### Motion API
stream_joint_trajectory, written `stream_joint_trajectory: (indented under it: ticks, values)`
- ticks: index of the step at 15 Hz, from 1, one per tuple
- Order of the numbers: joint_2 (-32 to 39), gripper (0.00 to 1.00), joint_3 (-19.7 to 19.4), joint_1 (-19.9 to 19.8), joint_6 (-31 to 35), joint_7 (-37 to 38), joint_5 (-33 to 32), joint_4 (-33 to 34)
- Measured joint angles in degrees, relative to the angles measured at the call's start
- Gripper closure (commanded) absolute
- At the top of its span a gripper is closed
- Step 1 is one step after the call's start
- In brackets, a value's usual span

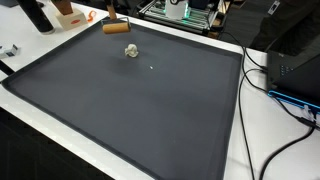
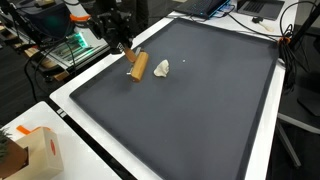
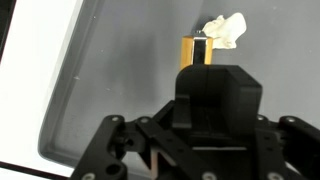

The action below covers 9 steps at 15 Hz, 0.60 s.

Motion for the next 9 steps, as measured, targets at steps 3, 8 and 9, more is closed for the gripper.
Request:
stream_joint_trajectory:
  ticks: [3,8,9]
  values:
    - [-1.1,0.79,3.4,1.2,-2.0,6.4,-7.3,1.2]
    - [-1.3,0.79,9.1,4.2,-7.5,15.3,-19.3,4.2]
    - [-1.2,0.79,10.0,4.9,-8.8,16.6,-21.6,4.7]
